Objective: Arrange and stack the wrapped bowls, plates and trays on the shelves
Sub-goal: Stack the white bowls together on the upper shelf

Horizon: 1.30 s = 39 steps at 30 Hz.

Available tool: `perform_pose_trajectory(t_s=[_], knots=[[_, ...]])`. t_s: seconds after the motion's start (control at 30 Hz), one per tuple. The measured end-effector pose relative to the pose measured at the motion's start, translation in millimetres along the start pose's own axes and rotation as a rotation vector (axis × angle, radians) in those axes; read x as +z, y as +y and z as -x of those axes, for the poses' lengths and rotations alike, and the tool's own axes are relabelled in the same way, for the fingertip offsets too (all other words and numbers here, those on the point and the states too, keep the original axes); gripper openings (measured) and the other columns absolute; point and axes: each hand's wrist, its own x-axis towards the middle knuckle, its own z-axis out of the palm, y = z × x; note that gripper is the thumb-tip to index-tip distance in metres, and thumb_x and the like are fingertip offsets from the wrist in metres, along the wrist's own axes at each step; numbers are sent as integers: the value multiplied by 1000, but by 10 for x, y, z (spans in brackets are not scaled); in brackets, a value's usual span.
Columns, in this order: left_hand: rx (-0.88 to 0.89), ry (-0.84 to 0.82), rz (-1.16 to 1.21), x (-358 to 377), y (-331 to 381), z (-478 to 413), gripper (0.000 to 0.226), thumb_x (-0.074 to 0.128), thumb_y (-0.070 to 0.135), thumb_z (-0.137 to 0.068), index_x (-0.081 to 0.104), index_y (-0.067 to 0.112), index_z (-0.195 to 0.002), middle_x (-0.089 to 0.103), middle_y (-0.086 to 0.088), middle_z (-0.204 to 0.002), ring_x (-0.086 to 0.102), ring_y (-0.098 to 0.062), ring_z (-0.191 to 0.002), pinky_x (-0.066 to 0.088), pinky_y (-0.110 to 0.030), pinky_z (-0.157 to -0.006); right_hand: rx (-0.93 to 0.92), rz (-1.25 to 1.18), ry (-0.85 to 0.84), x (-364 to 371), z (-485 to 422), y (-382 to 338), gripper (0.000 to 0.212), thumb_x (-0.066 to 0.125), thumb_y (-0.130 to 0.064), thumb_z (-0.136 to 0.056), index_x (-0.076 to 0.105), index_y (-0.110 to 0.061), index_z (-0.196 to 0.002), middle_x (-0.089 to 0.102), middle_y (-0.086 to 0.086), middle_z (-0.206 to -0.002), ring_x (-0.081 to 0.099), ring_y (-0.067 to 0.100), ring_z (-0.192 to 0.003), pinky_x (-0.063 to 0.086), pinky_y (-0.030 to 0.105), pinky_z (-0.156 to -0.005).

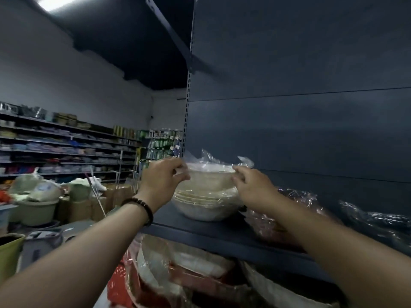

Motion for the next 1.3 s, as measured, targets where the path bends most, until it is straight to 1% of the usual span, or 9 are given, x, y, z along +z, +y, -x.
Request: perform_pose_trajectory(t_s=[0.2, 0.3, 0.4, 0.53, 0.67, 0.87, 1.03, 1.13, 1.3], knots=[[21, -21, -159, 253, -154, 74, 13, 74, 39, -97, 84, 33, -103, 82, 11, -101, 68, -24, -102, 52, -43, -93, 49, 167, -197, 135, -120, 95, 38, 42, -38, -111, 72, -18, -124, 70, 3, -135, 59, 32, -128, 46, 37, -101], [47, -99, -152, 275, -339, 218, 15, 70, 28, -102, 84, 25, -108, 82, 1, -102, 67, -31, -114, 55, -46, -96, 57, 220, -298, 155, -109, 106, 41, 40, -36, -112, 65, -19, -86, 62, -5, -90, 55, 26, -102, 34, 29, -83], [35, -143, -51, 337, -361, 386, 25, 59, 26, -107, 79, 13, -102, 77, -4, -89, 72, -26, -86, 58, -44, -78, 55, 272, -367, 190, -114, 74, 47, 38, -35, -114, 43, -29, -67, 43, -14, -80, 45, 16, -98, 30, 25, -77], [-18, -138, -29, 390, -301, 431, 31, 54, 23, -108, 73, 4, -93, 72, -8, -79, 68, -28, -74, 56, -46, -72, 9, 229, -415, 170, -167, 91, 47, 39, -34, -113, 37, -29, -66, 34, -16, -75, 41, 14, -87, 26, 14, -60], [-124, -191, -46, 305, -179, 427, 19, 52, 12, -108, 70, 7, -110, 75, -13, -90, 69, -32, -81, 58, -50, -77, -3, 164, -328, 1, -79, 80, 45, 43, -38, -110, 46, -17, -70, 51, -4, -71, 46, 16, -65, 34, 30, -56], [-264, -174, 93, 213, 379, 943, 71, 56, 13, -106, 22, 22, -168, 40, -3, -165, 40, -20, -150, 33, -36, -124, -156, 10, -35, -432, 429, 30, 20, 59, -39, -103, 76, -29, -100, 74, -14, -85, 67, 2, -77, 47, 22, -67], [-205, -28, 98, 326, 739, 1547, 51, 68, 30, -94, 55, 25, -143, 57, 11, -137, 53, -9, -128, 49, -33, -107, -270, 24, 123, -679, 1231, 249, 8, 69, -42, -94, 72, -39, -100, 72, -27, -95, 65, -10, -94, 44, 10, -76], [-114, -121, 161, 510, 1144, 1821, 24, 61, 33, -88, 66, 34, -111, 63, 21, -109, 62, -5, -104, 54, -32, -90, -249, 4, 161, -802, 1745, 448, 17, 70, -40, -90, 68, -42, -107, 70, -27, -96, 65, -7, -95, 46, 7, -74], [-4, -373, 268, 1004, 1830, 2295, 18, 61, 40, -89, 70, 39, -105, 64, 28, -103, 64, 0, -96, 53, -19, -87, -56, 105, 282, -974, 2600, 1156, 8, 65, -48, -96, 67, -41, -97, 70, -23, -90, 66, -3, -84, 47, 18, -74]])
